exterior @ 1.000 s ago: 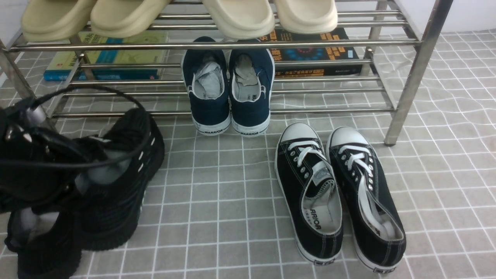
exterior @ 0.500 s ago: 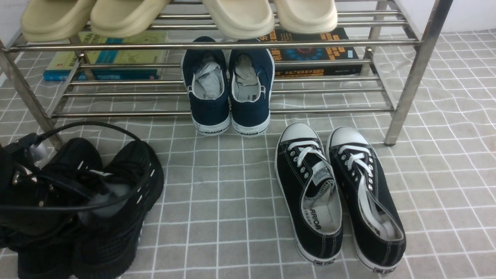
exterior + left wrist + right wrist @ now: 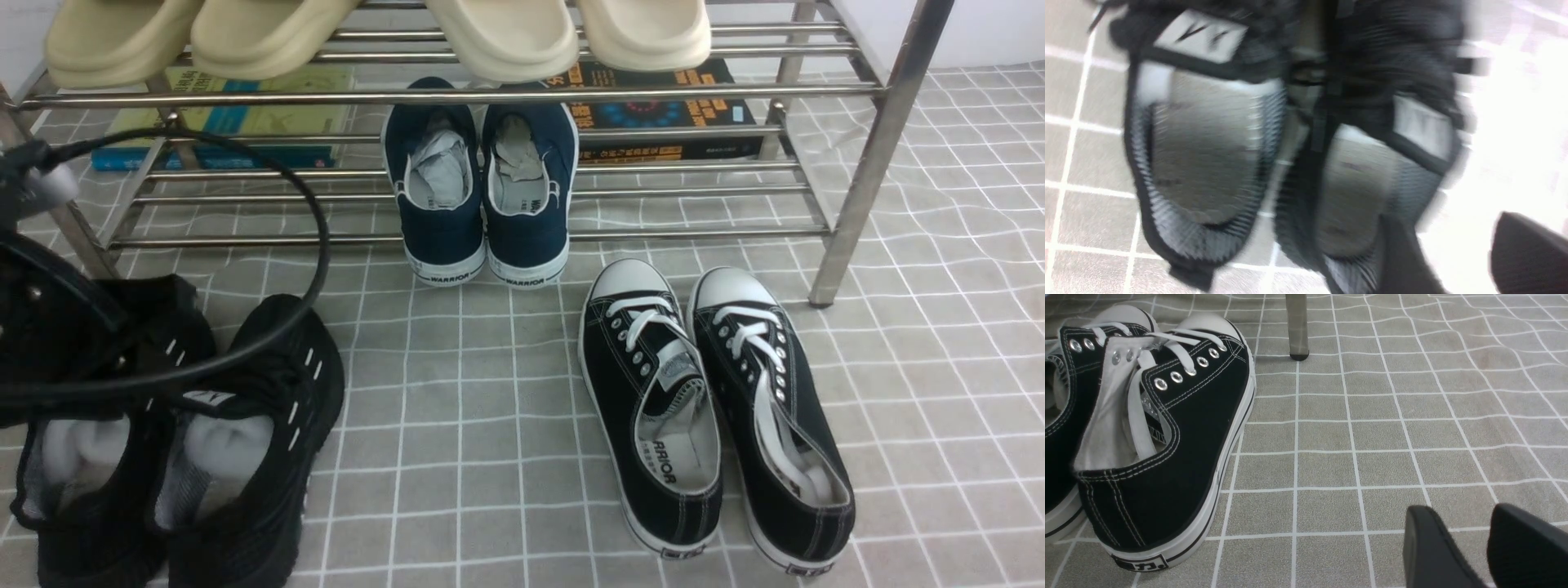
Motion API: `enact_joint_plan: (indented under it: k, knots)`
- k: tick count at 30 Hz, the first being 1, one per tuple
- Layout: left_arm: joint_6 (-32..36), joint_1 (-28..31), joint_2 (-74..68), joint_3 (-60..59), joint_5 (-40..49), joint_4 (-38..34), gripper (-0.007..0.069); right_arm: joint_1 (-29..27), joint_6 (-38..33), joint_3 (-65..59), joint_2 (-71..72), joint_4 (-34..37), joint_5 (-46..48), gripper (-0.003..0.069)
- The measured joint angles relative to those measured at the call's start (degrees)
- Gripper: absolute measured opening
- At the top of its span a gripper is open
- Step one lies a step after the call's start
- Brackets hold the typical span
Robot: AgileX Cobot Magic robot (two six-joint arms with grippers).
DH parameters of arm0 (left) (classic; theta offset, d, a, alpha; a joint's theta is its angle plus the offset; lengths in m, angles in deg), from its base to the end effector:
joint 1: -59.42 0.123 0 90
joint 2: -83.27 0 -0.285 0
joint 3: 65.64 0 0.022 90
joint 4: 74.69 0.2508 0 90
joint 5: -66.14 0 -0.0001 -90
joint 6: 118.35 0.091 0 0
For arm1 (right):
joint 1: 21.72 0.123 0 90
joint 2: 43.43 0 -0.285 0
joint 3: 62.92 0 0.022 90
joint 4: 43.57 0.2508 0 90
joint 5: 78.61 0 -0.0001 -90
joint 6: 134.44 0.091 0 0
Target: Take the shoes off the shelf with your hand from the grey coffee tablecloth.
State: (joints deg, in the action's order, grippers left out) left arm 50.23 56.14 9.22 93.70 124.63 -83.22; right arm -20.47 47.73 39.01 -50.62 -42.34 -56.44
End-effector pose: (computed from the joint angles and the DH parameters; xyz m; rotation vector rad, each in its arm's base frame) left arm 0.2134 -0.0238 0.3179 -0.2542 2.6714 -0.2756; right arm 0.0521 0.0019 0.1740 0.0281 1.8752 0.0624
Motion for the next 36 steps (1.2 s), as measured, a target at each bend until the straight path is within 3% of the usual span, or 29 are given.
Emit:
enact_joint_plan:
  k: [3,7,11,21,30,36]
  knots:
    - [6.7,-1.6,7.0,-0.1,4.5,-2.2,0.0093,0.0,0.0,0.0,0.0,0.0,0.0,0.0239]
    - [11.4,-4.0,15.0,-3.2,4.7,-3.1,0.0006,0.0,0.0,0.0,0.0,0.0,0.0,0.0239]
    - [13.2,-5.8,24.8,-10.9,0.1,-6.9,0.0001,0.0,0.0,0.0,0.0,0.0,0.0,0.0239]
    - [15.4,-6.2,40.1,-33.8,-25.5,-17.4,0.0001,0.0,0.0,0.0,0.0,0.0,0.0,0.0239]
    - [15.7,-6.2,40.5,-39.1,-31.4,-14.5,0.0005,0.0,0.0,0.0,0.0,0.0,0.0,0.0239]
    - [14.6,-6.2,42.3,-40.5,-32.5,-6.9,0.0012,0.0,0.0,0.0,0.0,0.0,0.0,0.0239]
